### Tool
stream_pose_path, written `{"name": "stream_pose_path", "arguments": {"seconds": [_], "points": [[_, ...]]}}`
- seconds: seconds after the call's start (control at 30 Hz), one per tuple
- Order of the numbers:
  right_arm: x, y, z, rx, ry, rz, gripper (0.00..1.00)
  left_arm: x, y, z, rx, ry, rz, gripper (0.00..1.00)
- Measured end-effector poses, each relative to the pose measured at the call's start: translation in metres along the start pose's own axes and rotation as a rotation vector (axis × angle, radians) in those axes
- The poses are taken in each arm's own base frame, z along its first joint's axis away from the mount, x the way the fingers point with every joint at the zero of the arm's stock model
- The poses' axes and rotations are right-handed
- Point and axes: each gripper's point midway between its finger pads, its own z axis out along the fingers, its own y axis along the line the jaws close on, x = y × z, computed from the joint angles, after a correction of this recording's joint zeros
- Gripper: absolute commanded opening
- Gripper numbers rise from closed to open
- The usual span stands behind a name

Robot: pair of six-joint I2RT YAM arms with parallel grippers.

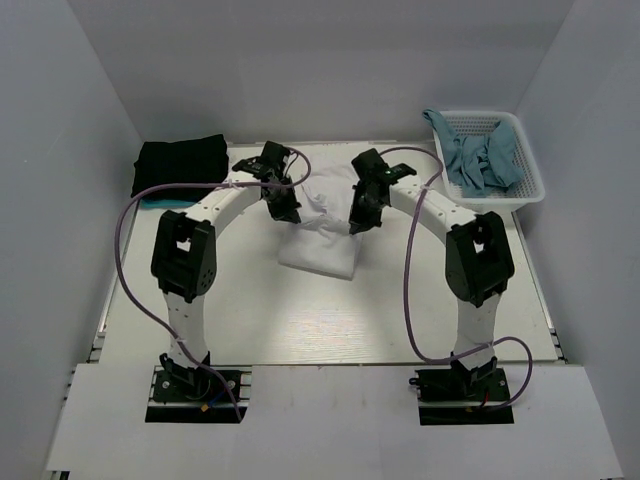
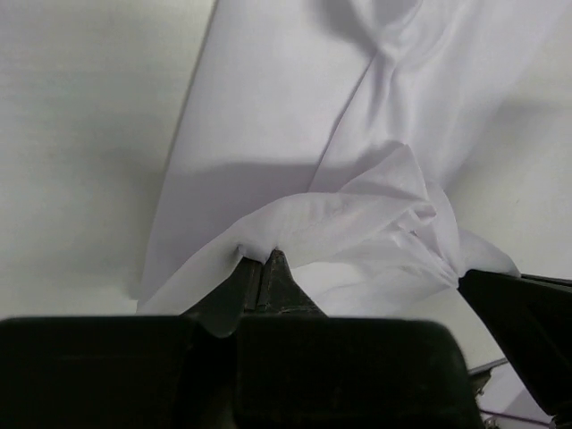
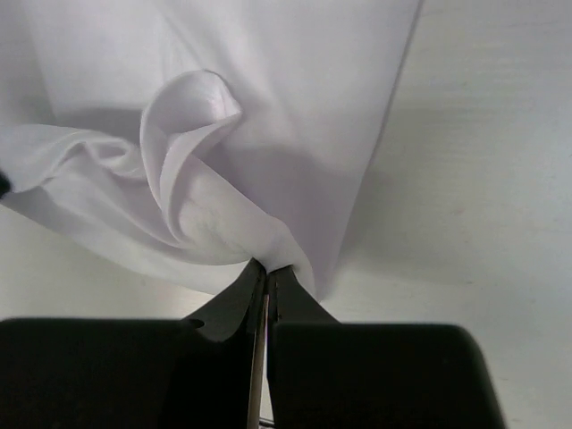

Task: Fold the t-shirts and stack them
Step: Fold the folded rectangular tshirt in 1/3 of the way

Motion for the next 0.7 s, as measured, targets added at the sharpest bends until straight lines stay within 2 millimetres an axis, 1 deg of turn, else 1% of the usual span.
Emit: {"name": "stream_pose_path", "arguments": {"seconds": [0.17,0.3,0.43,0.53,0.57,0.6,0.63,0.67,0.7], "points": [[-0.019,-0.013,0.006,-0.016,0.016,0.000,0.00,-0.030,-0.007,0.005,0.011,-0.047,0.009,0.00],[-0.033,-0.017,0.010,-0.046,0.021,0.011,0.00,-0.050,-0.008,0.016,-0.003,-0.079,0.022,0.00],[-0.043,-0.021,0.018,-0.076,0.032,0.028,0.00,-0.053,-0.009,0.031,0.010,-0.069,0.042,0.00],[-0.046,-0.025,0.028,-0.100,0.049,0.036,0.00,-0.054,-0.010,0.046,0.021,-0.050,0.049,0.00],[-0.047,-0.026,0.033,-0.106,0.054,0.041,0.00,-0.055,-0.010,0.052,0.025,-0.047,0.050,0.02],[-0.049,-0.029,0.038,-0.107,0.059,0.045,0.00,-0.055,-0.010,0.058,0.027,-0.043,0.051,0.18],[-0.050,-0.031,0.043,-0.107,0.060,0.050,0.13,-0.055,-0.009,0.064,0.028,-0.038,0.054,0.41],[-0.052,-0.033,0.048,-0.106,0.061,0.054,0.38,-0.054,-0.008,0.068,0.030,-0.035,0.058,0.74],[-0.053,-0.036,0.051,-0.102,0.062,0.062,0.47,-0.054,-0.007,0.072,0.030,-0.030,0.055,0.88]]}}
